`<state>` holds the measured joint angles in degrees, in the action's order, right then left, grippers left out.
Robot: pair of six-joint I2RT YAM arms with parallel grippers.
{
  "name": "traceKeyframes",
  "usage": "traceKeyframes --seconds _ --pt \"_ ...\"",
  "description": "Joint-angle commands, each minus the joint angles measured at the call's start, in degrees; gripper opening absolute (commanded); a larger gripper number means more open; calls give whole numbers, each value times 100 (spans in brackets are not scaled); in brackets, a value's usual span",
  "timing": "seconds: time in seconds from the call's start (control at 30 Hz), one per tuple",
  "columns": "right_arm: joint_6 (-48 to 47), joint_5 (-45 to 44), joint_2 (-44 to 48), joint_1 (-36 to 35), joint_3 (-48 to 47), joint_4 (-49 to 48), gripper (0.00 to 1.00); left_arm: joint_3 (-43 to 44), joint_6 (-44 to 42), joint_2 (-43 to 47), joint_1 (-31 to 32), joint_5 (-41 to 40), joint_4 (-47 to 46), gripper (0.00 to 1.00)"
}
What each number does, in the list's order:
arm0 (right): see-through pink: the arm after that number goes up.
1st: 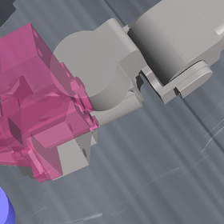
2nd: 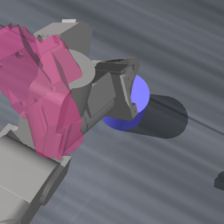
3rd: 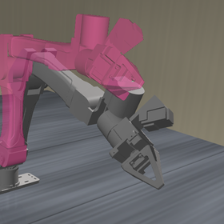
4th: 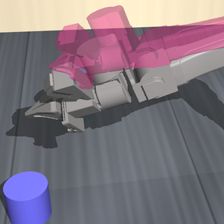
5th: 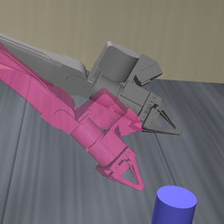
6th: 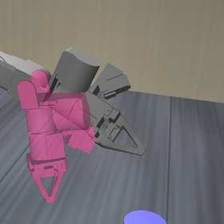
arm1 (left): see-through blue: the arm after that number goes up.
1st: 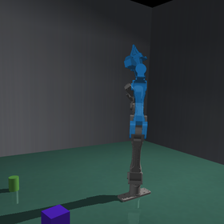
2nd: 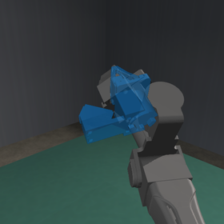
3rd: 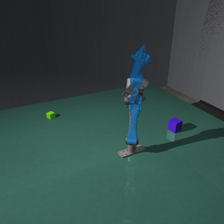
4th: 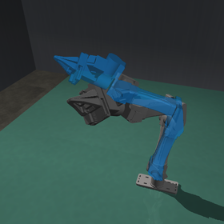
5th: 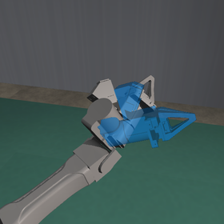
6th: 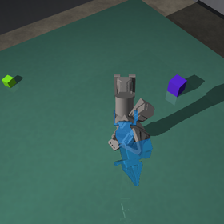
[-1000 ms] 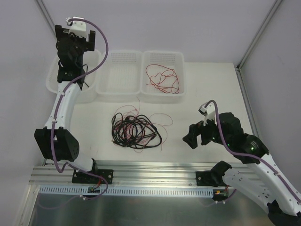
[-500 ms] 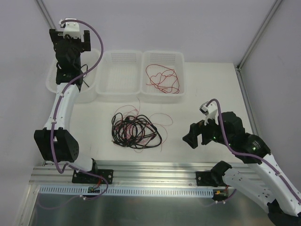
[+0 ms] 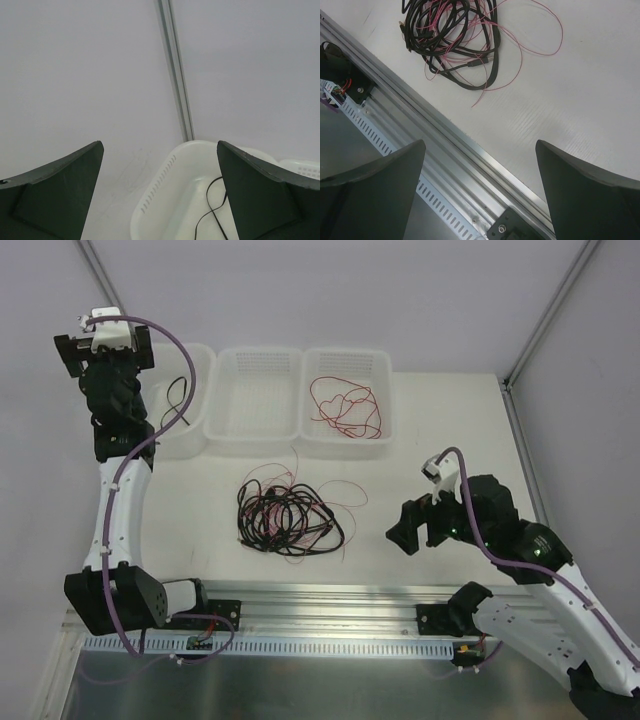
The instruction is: Untangle the cables
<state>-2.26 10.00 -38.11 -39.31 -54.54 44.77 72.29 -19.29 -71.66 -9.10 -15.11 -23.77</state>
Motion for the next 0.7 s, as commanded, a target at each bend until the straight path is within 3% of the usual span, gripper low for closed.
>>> traceKeyframes --seconds 0.0,0.3,0.53,0.67 --pt "-20 46 -188 -50 -66 -302 98 74 -5 248 5 -176 -102 99" --pt "-29 -253 -1627 -375 -65 -1137 99 -153 311 1004 5 -300 513 99" --pt "59 -473 -2954 -586 -486 -1963 99 -470 987 1715 426 1454 1575 99" --pt "365 -420 -3527 -674 -724 -2402 93 -725 1620 2199 778 1888 2340 99"
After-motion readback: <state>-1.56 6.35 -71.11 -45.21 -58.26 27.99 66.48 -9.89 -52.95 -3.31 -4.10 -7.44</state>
